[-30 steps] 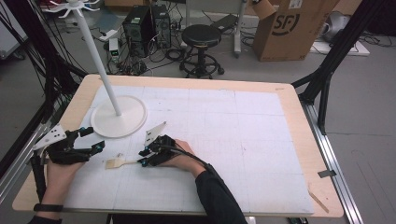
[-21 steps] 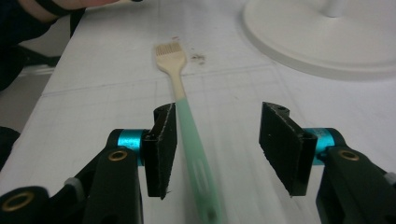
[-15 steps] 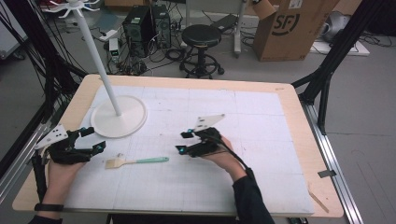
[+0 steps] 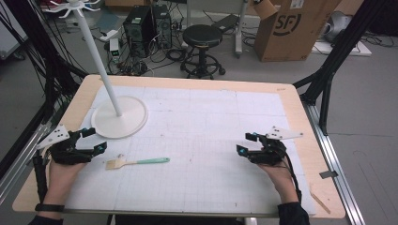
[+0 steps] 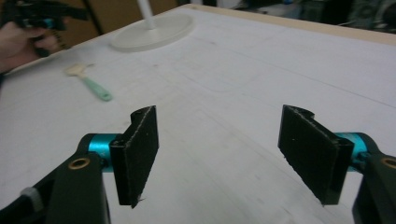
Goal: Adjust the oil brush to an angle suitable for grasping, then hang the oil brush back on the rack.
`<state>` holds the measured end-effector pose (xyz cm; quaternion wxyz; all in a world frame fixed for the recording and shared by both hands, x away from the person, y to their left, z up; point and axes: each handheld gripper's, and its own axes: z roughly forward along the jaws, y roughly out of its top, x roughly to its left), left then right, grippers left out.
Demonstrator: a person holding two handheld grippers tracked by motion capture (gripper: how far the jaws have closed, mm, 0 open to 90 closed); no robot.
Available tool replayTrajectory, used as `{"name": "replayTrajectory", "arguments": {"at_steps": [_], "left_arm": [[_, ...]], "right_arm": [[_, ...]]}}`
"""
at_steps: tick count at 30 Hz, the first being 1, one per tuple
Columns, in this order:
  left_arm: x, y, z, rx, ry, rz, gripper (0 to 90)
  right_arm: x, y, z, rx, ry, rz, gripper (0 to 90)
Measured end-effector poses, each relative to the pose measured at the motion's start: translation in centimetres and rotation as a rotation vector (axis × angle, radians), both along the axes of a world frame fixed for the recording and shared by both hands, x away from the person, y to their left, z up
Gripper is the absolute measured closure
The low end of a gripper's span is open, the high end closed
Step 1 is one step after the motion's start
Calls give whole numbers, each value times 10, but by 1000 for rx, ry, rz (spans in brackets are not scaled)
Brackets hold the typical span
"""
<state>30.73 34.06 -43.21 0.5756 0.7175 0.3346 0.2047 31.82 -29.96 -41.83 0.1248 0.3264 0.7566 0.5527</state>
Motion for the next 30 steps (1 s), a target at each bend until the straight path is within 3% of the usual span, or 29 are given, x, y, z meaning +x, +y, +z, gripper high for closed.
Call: {"name": "replayTrajectory", "arguments": {"at_steps": [4, 7, 12, 30], "left_arm": [[0, 0, 0, 1, 1, 1, 169], [0, -1, 0, 0, 1, 1, 169], [1, -2, 0, -2, -2, 1, 169], [-1, 2, 4, -26, -26, 6, 164]], "right_arm": [[-7, -21, -6, 20, -26, -95, 244], [-9, -30, -9, 33, -19, -132, 227], [-12, -34, -9, 12, -28, -146, 216], [-16, -45, -10, 33, -41, -206, 193]]}}
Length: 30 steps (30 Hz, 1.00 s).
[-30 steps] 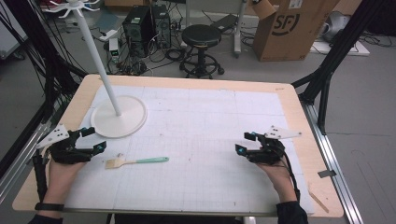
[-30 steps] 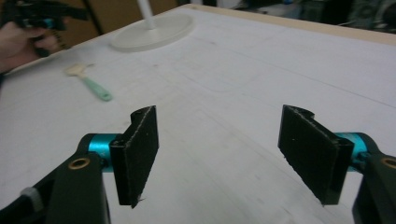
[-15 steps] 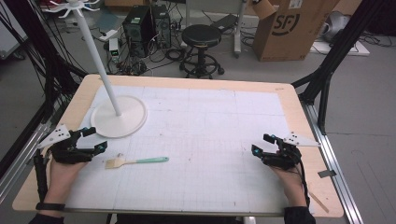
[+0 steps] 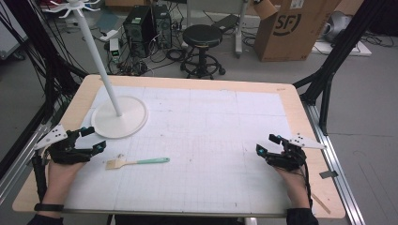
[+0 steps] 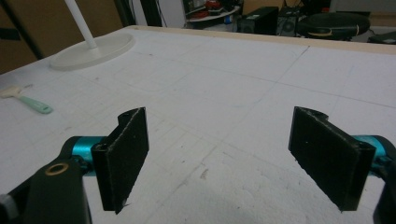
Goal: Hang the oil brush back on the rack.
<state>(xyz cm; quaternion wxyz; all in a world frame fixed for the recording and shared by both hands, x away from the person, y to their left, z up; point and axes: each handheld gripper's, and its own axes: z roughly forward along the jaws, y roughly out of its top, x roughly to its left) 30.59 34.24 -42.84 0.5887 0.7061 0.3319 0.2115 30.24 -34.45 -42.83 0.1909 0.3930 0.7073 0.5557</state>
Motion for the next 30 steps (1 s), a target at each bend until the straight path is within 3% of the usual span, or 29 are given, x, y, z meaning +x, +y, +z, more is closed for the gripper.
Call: {"name": "replayTrajectory", "arguments": {"at_steps": [9, 22, 30], "left_arm": [[0, -15, 3, 37, 1, -61, 130], [1, -30, 1, 33, 24, -164, 131], [3, -51, -3, 109, 59, -252, 132]], "right_arm": [[-3, -8, -1, 5, 4, -14, 192], [-2, -8, -3, -10, 11, -10, 193], [-1, -7, -3, -20, 8, -3, 193]]}}
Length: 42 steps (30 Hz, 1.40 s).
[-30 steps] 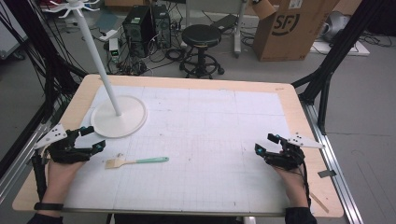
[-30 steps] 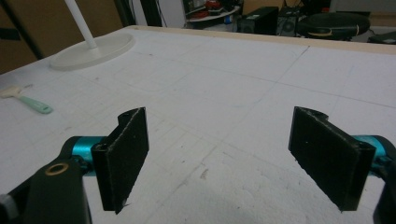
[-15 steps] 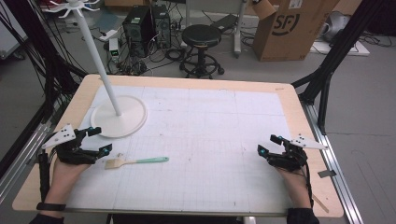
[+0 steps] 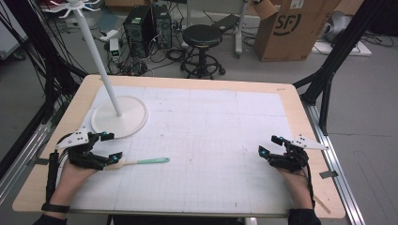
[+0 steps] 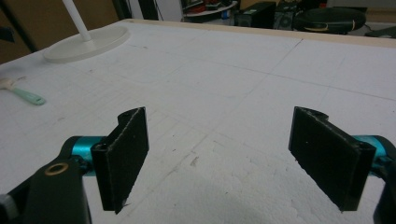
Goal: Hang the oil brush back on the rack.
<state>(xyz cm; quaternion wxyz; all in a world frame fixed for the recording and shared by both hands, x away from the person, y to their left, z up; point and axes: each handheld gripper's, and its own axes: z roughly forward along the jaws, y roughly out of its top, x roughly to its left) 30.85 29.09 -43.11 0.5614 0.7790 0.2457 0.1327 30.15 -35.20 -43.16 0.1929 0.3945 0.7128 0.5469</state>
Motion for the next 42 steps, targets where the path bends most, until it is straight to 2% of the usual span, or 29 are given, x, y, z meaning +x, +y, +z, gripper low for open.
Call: {"name": "replayTrajectory", "arguments": {"at_steps": [5, 13, 18, 25, 31, 38, 42], "left_arm": [[1, -14, -4, 68, 12, -35, 141], [2, -25, -10, 119, 40, -82, 149], [1, -30, -13, 156, 39, -109, 198], [-1, -35, -16, 215, 39, -151, 344], [-3, -37, -17, 262, 46, -158, 532], [-3, -39, -18, 288, 42, -158, 624], [-3, -43, -19, 322, 43, -156, 656]], "right_arm": [[0, -1, -1, -6, 1, 0, 195], [0, -1, -1, -5, 3, 1, 195], [0, -1, -1, -6, 3, 6, 196], [0, -1, -1, -12, 7, 3, 197], [1, -1, -2, -12, 7, 3, 197], [1, -1, -2, -14, 9, 5, 198], [1, -1, -2, -15, 7, 6, 198]]}}
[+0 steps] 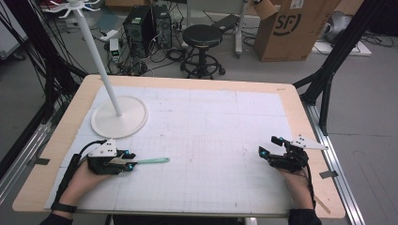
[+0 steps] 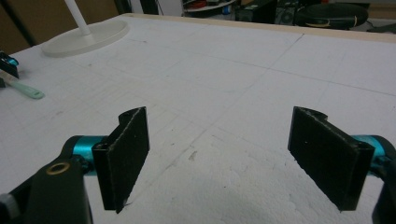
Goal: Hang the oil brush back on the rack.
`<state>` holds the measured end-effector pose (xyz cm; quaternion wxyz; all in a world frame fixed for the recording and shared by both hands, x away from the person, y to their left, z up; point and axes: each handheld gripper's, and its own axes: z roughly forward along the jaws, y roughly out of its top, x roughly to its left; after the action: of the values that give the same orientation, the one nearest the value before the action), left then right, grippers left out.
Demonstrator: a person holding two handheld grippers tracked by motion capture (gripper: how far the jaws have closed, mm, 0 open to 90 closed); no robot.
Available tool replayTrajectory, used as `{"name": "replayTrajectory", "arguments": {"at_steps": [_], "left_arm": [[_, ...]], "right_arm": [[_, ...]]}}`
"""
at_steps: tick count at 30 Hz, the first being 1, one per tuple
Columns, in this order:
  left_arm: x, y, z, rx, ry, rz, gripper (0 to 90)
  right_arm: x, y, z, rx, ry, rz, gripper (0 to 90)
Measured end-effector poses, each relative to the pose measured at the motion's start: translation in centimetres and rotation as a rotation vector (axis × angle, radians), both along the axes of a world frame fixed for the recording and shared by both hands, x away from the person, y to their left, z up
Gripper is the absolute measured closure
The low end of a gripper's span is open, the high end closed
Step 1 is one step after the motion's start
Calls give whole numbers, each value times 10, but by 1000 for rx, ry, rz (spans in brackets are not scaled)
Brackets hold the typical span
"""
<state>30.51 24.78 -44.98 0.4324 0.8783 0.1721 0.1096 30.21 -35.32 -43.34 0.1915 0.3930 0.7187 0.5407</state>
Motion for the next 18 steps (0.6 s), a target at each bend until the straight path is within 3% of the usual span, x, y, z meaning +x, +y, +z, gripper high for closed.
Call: {"name": "replayTrajectory", "arguments": {"at_steps": [11, 18], "left_arm": [[1, -1, 0, -8, 33, -2, 776], [1, 0, 0, -7, 34, 0, 780]], "right_arm": [[0, 0, 0, 4, 10, 3, 198], [0, -1, 0, 4, 4, 2, 199]]}}
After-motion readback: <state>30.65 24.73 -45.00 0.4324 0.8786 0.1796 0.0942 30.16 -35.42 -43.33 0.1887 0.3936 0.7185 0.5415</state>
